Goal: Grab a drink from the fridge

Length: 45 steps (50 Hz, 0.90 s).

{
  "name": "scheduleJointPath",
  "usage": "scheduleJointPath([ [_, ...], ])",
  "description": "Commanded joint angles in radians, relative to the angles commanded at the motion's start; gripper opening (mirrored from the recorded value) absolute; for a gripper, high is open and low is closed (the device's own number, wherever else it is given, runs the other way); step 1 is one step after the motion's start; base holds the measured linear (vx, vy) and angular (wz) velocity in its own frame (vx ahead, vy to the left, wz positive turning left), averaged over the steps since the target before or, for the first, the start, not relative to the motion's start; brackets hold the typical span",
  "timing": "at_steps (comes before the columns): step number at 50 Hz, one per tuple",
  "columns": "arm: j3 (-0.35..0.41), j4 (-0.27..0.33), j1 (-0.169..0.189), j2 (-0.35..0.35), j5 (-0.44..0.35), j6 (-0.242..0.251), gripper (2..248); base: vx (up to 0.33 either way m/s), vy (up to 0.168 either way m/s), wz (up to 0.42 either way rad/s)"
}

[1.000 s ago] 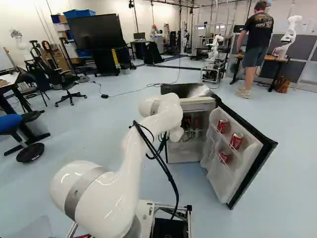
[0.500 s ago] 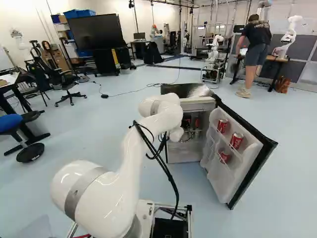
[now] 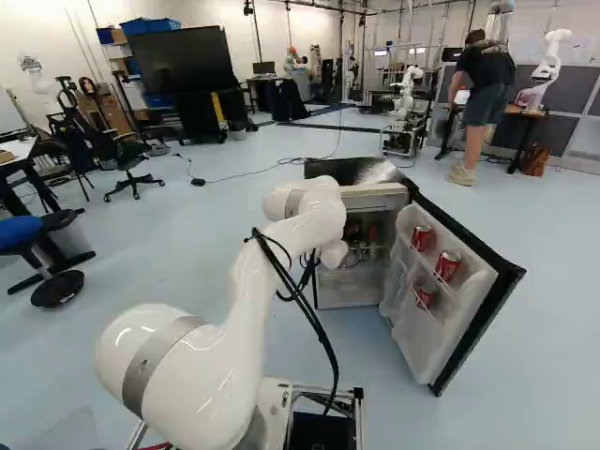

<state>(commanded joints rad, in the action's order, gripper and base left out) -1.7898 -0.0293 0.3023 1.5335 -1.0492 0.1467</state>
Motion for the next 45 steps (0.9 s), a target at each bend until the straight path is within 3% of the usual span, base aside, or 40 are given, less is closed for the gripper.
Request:
scheduleJointPath([
  [1, 0.000, 0.000, 0.000, 0.000, 0.000, 0.000, 118, 0.000, 0.000, 0.000],
  [2, 0.000, 0.000, 0.000, 0.000, 0.000, 0.000, 155, 0.000, 0.000, 0.000],
  [7, 0.000, 0.000, 0.000, 0.000, 0.000, 0.000, 155, 0.000, 0.000, 0.000],
  [8, 0.000, 0.000, 0.000, 0.000, 0.000, 0.000, 193, 0.000, 0.000, 0.000],
  [12, 0.000, 0.000, 0.000, 0.000, 0.000, 0.000, 193, 0.000, 0.000, 0.000],
  [13, 0.000, 0.000, 0.000, 0.000, 0.000, 0.000, 230, 0.000, 0.000, 0.000],
  [17, 0.000, 0.000, 0.000, 0.000, 0.000, 0.000, 230, 0.000, 0.000, 0.000],
  [18, 0.000, 0.000, 0.000, 0.000, 0.000, 0.000, 247, 0.000, 0.000, 0.000],
  [45, -0.027, 0.000, -0.002, 0.016, 0.000, 0.000, 247, 0.000, 0.000, 0.000],
])
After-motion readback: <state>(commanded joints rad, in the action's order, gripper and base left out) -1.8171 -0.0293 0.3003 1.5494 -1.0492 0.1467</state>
